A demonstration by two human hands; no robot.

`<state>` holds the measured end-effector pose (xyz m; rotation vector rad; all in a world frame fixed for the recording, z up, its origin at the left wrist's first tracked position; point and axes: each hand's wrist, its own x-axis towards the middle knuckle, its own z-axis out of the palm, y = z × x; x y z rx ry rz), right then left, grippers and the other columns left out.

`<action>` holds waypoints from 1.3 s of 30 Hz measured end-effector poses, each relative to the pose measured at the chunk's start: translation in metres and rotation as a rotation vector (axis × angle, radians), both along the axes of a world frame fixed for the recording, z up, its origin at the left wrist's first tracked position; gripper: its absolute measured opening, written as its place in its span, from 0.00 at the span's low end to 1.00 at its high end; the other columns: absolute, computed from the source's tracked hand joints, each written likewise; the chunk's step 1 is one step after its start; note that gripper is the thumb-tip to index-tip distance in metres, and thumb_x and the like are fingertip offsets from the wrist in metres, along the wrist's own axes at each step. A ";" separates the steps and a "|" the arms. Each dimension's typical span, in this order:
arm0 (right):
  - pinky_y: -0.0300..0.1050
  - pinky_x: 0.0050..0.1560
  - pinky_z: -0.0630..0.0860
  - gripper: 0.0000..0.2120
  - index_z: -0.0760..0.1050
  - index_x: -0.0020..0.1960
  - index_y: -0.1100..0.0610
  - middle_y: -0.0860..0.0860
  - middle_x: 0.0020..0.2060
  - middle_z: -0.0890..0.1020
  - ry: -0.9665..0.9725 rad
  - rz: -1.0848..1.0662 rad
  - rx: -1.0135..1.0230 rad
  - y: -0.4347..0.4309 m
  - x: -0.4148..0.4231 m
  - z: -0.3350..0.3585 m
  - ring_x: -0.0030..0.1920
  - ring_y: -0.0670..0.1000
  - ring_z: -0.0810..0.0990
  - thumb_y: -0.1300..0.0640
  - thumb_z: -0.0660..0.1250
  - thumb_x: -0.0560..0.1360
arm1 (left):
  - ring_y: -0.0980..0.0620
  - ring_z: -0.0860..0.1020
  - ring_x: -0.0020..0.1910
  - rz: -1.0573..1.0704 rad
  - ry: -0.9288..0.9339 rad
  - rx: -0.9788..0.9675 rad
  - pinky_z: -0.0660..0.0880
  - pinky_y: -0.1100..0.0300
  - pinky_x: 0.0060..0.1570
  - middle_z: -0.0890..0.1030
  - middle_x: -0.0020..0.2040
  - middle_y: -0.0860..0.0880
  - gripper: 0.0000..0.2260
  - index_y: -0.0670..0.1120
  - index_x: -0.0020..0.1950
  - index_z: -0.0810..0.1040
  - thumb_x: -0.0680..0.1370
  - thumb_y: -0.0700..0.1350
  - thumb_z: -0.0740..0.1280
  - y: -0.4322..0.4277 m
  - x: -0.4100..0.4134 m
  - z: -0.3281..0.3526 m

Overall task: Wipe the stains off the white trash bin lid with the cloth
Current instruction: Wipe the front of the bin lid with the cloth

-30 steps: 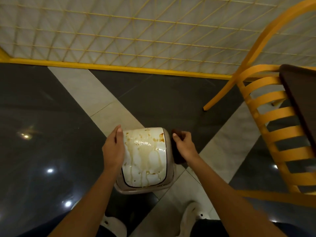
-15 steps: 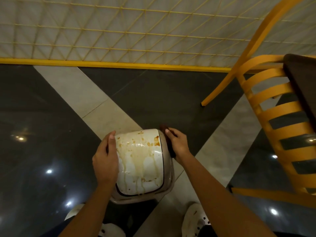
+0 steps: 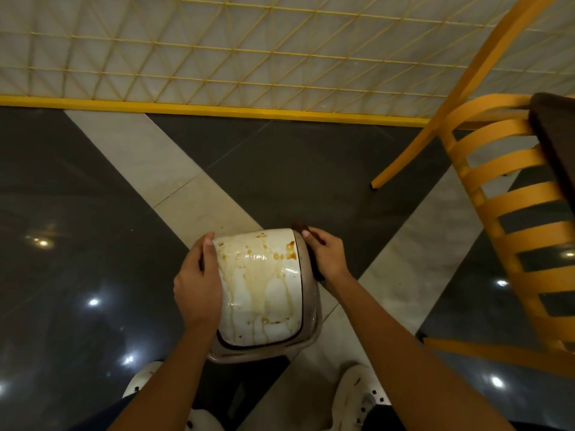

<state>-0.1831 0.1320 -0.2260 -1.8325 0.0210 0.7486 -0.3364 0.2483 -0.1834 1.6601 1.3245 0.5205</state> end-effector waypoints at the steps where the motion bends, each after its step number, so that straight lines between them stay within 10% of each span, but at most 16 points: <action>1: 0.48 0.61 0.73 0.14 0.76 0.61 0.60 0.55 0.55 0.80 -0.020 0.053 -0.030 0.007 0.007 0.000 0.57 0.53 0.77 0.57 0.65 0.77 | 0.53 0.73 0.57 0.005 -0.002 0.003 0.70 0.56 0.55 0.78 0.59 0.49 0.17 0.52 0.63 0.75 0.79 0.56 0.55 0.000 0.000 0.000; 8: 0.53 0.62 0.73 0.16 0.73 0.64 0.57 0.55 0.58 0.79 0.019 -0.056 -0.024 -0.005 -0.015 -0.005 0.58 0.53 0.77 0.55 0.63 0.77 | 0.50 0.77 0.55 0.030 -0.002 -0.003 0.75 0.46 0.56 0.80 0.55 0.51 0.18 0.55 0.61 0.75 0.78 0.59 0.54 0.002 -0.002 -0.006; 31: 0.53 0.61 0.74 0.12 0.77 0.59 0.55 0.52 0.55 0.80 -0.110 -0.343 -0.013 -0.062 -0.115 -0.020 0.57 0.49 0.77 0.56 0.63 0.77 | 0.58 0.73 0.53 0.052 -0.028 0.019 0.71 0.59 0.53 0.79 0.56 0.53 0.14 0.54 0.60 0.76 0.79 0.55 0.57 -0.002 -0.001 -0.004; 39: 0.56 0.62 0.73 0.22 0.73 0.64 0.52 0.50 0.58 0.78 -0.050 -0.241 -0.016 -0.051 -0.095 -0.020 0.60 0.50 0.76 0.40 0.59 0.76 | 0.54 0.75 0.55 0.055 -0.023 0.027 0.72 0.58 0.53 0.80 0.56 0.53 0.14 0.55 0.60 0.76 0.79 0.55 0.57 -0.002 -0.001 -0.004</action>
